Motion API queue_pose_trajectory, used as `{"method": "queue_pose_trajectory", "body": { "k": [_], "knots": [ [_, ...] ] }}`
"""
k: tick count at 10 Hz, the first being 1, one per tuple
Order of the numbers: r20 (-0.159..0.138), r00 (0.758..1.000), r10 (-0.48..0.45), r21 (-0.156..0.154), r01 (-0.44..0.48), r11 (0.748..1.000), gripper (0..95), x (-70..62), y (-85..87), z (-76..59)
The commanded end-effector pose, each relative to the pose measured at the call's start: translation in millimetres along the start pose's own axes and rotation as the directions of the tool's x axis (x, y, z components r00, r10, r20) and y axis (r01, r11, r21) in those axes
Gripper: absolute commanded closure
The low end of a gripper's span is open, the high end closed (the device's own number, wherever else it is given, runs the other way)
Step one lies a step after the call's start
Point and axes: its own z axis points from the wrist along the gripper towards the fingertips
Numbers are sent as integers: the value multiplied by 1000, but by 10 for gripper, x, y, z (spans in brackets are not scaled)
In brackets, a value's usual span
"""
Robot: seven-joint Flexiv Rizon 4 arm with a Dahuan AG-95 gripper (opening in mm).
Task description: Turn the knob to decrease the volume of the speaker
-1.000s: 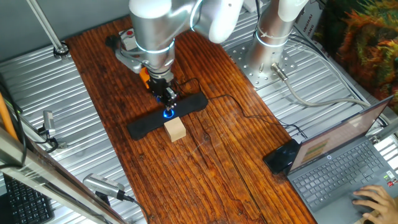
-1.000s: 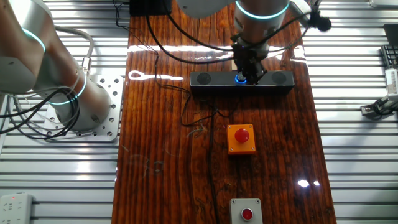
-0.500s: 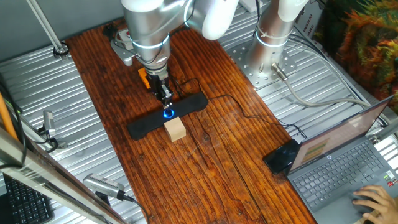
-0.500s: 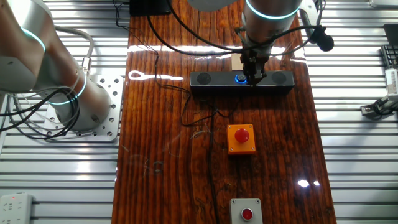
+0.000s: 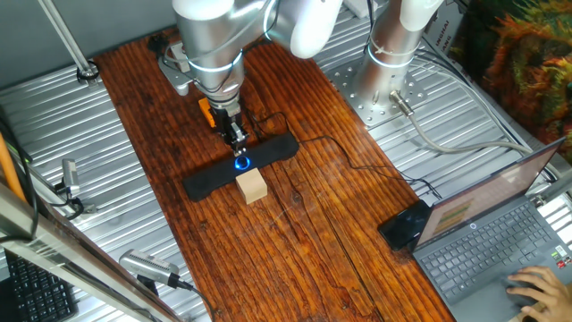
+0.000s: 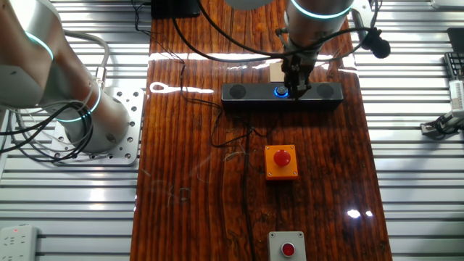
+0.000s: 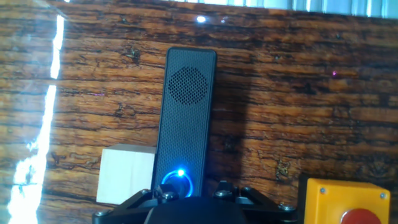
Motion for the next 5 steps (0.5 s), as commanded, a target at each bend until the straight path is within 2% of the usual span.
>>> {"method": "queue_pose_trajectory", "body": {
  "k": [1,3,5],
  "knots": [
    [-10,1000,-8,4,8,1000,570,3,-4,-9],
    [-24,1000,-18,9,18,1000,570,-2,-8,1],
    [-26,999,-24,7,24,1000,570,-2,-8,1]
  ]
}}
